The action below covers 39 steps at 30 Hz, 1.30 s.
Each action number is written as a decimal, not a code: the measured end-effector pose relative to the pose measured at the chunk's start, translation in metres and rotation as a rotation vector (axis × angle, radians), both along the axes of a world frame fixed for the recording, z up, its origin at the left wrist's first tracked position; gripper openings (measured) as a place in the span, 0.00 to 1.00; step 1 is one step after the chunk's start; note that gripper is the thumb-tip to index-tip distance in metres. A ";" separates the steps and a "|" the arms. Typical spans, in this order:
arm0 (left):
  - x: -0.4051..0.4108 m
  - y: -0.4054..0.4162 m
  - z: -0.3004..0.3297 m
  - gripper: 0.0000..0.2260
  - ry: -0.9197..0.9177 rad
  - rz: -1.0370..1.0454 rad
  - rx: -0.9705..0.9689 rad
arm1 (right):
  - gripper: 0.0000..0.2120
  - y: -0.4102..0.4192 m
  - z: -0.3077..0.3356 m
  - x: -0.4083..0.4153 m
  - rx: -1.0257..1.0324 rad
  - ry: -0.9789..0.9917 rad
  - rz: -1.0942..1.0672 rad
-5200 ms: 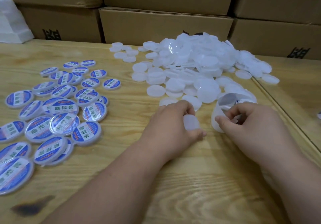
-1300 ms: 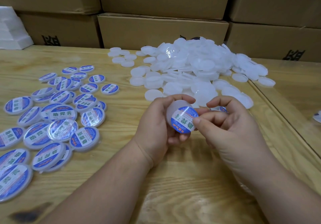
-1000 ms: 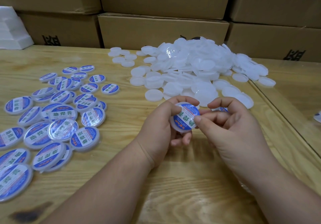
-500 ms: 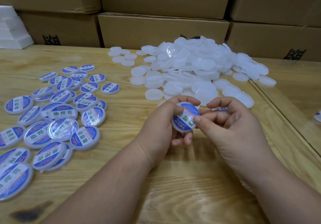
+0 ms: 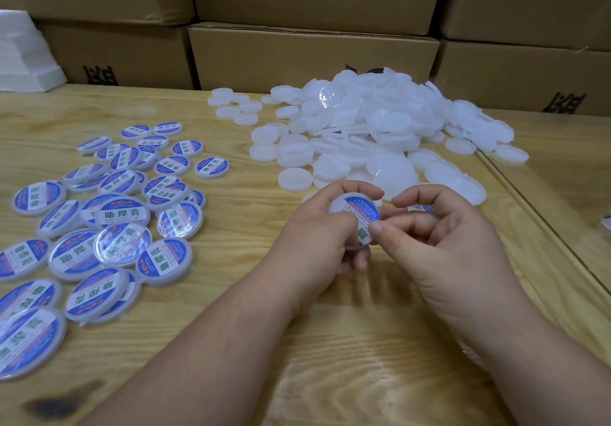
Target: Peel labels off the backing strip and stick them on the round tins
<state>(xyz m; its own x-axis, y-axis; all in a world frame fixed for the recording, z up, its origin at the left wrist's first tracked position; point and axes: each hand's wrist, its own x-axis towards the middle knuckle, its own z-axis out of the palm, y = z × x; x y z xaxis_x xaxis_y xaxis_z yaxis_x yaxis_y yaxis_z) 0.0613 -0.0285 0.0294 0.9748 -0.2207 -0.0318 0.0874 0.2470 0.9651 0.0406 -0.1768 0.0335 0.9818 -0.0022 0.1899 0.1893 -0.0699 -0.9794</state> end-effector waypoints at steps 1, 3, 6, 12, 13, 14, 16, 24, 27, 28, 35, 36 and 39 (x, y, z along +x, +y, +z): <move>0.000 0.000 -0.001 0.21 -0.008 0.016 0.029 | 0.12 0.000 0.000 0.000 -0.017 0.005 -0.012; 0.001 0.001 -0.003 0.20 -0.032 0.048 0.096 | 0.07 0.000 -0.001 0.000 -0.060 0.012 -0.054; 0.001 0.003 -0.003 0.20 -0.050 0.118 0.136 | 0.03 -0.006 -0.002 0.001 -0.142 -0.019 -0.152; 0.009 0.018 -0.005 0.11 -0.050 0.310 0.157 | 0.02 -0.016 0.003 0.003 -0.182 -0.098 -0.250; 0.011 0.019 -0.005 0.08 -0.045 0.332 0.151 | 0.02 -0.017 0.003 0.003 -0.185 -0.104 -0.250; 0.011 0.020 -0.006 0.05 -0.042 0.356 0.144 | 0.03 -0.017 0.003 0.003 -0.186 -0.107 -0.249; 0.013 0.021 -0.006 0.05 -0.032 0.431 0.133 | 0.03 -0.017 0.002 0.003 -0.188 -0.111 -0.246; 0.021 0.041 0.001 0.20 0.048 0.821 0.013 | 0.10 -0.016 0.001 0.003 -0.178 -0.137 -0.256; 0.020 0.070 0.003 0.13 -0.132 0.955 0.345 | 0.14 -0.015 0.002 0.003 -0.137 -0.136 -0.254; 0.020 0.083 0.005 0.09 -0.178 0.963 0.413 | 0.14 -0.016 0.002 0.004 -0.128 -0.136 -0.258; 0.020 0.141 0.009 0.06 -0.045 0.996 0.944 | 0.15 -0.022 -0.001 0.008 -0.125 -0.143 -0.321; 0.021 0.141 0.006 0.07 0.013 1.012 1.062 | 0.13 -0.024 -0.002 0.009 -0.134 -0.149 -0.346; 0.023 0.128 0.004 0.18 0.040 1.033 1.267 | 0.09 -0.029 -0.005 0.013 -0.128 -0.149 -0.436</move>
